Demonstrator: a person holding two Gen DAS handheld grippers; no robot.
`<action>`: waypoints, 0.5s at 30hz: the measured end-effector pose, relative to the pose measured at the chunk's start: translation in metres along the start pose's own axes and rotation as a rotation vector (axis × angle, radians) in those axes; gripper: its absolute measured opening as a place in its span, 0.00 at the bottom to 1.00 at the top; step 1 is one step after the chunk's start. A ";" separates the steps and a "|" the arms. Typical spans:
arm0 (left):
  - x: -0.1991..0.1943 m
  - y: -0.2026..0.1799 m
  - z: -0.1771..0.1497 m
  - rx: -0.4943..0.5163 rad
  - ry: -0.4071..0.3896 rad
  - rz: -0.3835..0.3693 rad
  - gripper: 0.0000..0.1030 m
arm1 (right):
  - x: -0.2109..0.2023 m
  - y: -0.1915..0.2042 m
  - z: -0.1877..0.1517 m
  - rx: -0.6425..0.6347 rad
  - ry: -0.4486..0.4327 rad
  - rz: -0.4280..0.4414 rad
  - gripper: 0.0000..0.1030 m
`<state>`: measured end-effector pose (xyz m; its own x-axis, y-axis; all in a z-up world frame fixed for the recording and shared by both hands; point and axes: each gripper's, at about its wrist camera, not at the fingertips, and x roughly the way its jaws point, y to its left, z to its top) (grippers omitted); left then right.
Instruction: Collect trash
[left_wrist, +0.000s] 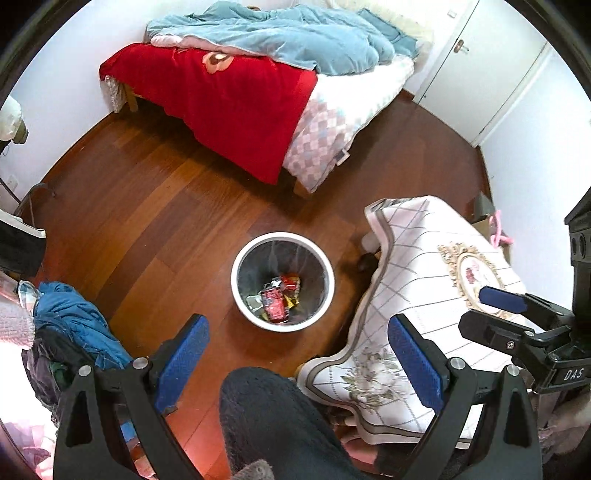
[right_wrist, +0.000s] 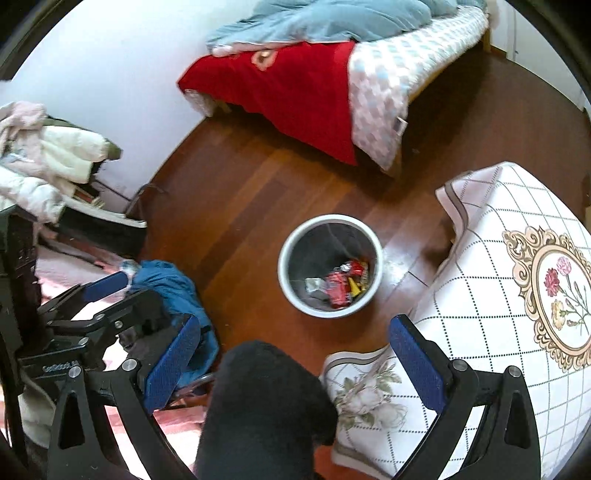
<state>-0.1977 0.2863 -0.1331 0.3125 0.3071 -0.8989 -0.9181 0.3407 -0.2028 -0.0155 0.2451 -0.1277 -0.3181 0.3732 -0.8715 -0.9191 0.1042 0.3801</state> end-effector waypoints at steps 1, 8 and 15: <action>-0.005 -0.001 0.001 0.000 -0.003 -0.009 0.96 | -0.006 0.004 0.000 -0.004 -0.002 0.010 1.00; -0.026 -0.002 -0.001 -0.006 -0.017 -0.045 0.96 | -0.032 0.017 0.001 -0.033 -0.008 0.052 1.00; -0.036 -0.005 -0.002 -0.013 -0.028 -0.068 0.96 | -0.041 0.022 0.003 -0.038 -0.006 0.074 1.00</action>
<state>-0.2048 0.2713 -0.1004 0.3811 0.3086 -0.8715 -0.8975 0.3499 -0.2685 -0.0215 0.2347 -0.0827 -0.3838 0.3843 -0.8396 -0.9014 0.0414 0.4310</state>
